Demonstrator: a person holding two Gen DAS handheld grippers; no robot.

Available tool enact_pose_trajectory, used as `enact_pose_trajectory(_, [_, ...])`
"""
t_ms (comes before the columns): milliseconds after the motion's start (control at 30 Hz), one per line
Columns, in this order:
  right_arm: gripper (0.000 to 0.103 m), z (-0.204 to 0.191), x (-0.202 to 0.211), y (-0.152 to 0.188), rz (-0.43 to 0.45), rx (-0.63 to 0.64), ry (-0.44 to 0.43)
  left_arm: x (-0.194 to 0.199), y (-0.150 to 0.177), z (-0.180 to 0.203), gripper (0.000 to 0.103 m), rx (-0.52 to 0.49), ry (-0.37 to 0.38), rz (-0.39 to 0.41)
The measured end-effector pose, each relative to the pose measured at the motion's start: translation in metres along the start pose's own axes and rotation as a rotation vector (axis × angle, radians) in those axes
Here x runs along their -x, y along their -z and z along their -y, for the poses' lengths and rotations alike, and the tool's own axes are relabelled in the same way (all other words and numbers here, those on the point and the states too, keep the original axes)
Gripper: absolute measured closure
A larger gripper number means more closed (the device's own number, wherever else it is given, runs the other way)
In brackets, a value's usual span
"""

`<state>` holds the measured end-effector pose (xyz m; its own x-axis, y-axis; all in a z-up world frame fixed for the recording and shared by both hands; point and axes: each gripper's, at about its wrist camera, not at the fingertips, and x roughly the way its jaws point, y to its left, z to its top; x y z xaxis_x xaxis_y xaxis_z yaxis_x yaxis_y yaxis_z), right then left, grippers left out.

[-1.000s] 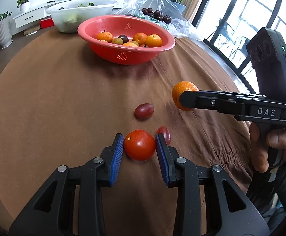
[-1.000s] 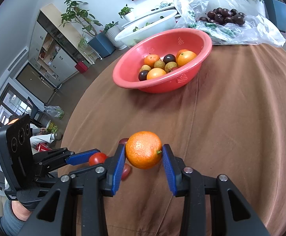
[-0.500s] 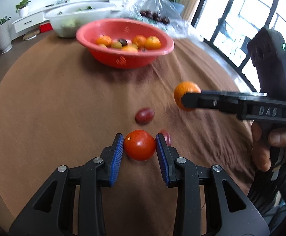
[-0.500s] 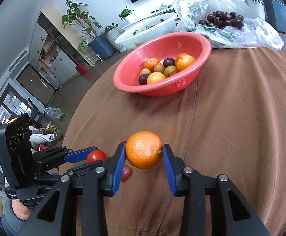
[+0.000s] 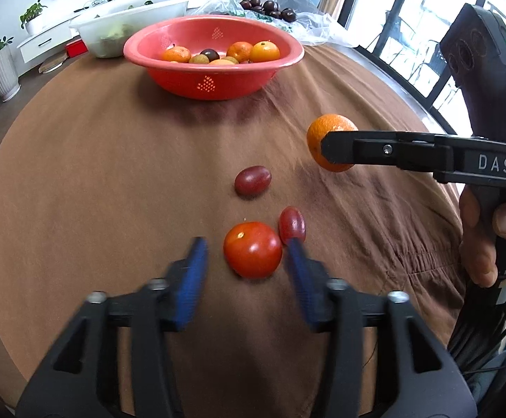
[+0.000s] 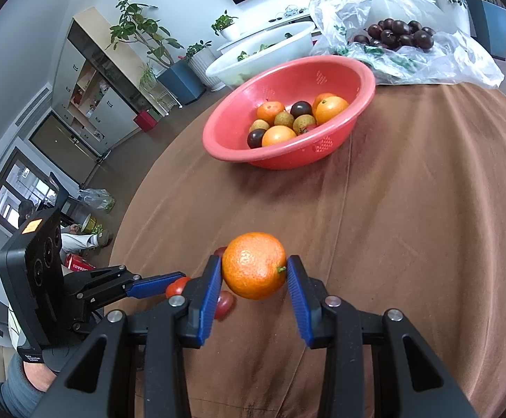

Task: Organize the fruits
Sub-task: 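Grasp the red tomato with the left tool while the right tool holds the orange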

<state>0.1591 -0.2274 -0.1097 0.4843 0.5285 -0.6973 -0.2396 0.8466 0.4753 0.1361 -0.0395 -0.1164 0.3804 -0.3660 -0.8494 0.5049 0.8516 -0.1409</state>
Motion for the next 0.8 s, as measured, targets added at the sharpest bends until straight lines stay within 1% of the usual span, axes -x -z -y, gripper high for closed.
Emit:
enact_pose_trajectory(167, [0.062,0.001,0.0,-0.001,-0.001,0.001,0.0,0.0,-0.002,-0.005,0.051,0.019,0.01,0.02])
enact_pose_trajectory(233, [0.062,0.002,0.0,-0.002,-0.002,0.003,0.001,-0.002,-0.002,-0.005,0.063,0.015,0.018,0.013])
enact_pose_trajectory(267, [0.062,0.002,0.0,-0.001,-0.001,0.002,0.0,-0.003,-0.003,-0.004,0.064,0.012,0.022,0.012])
enact_pose_trajectory(333, [0.062,0.001,0.0,-0.001,-0.001,0.001,0.001,-0.003,-0.003,-0.004,0.071,0.01,0.032,0.015])
enact_pose_trajectory(500, [0.062,0.001,0.001,-0.002,-0.001,0.002,0.001,-0.002,-0.004,-0.007,0.071,0.022,0.042,0.027])
enact_pose_trajectory(800, [0.062,-0.001,0.003,-0.002,0.007,0.003,0.003,0.011,-0.006,-0.012,0.071,0.041,0.041,0.065])
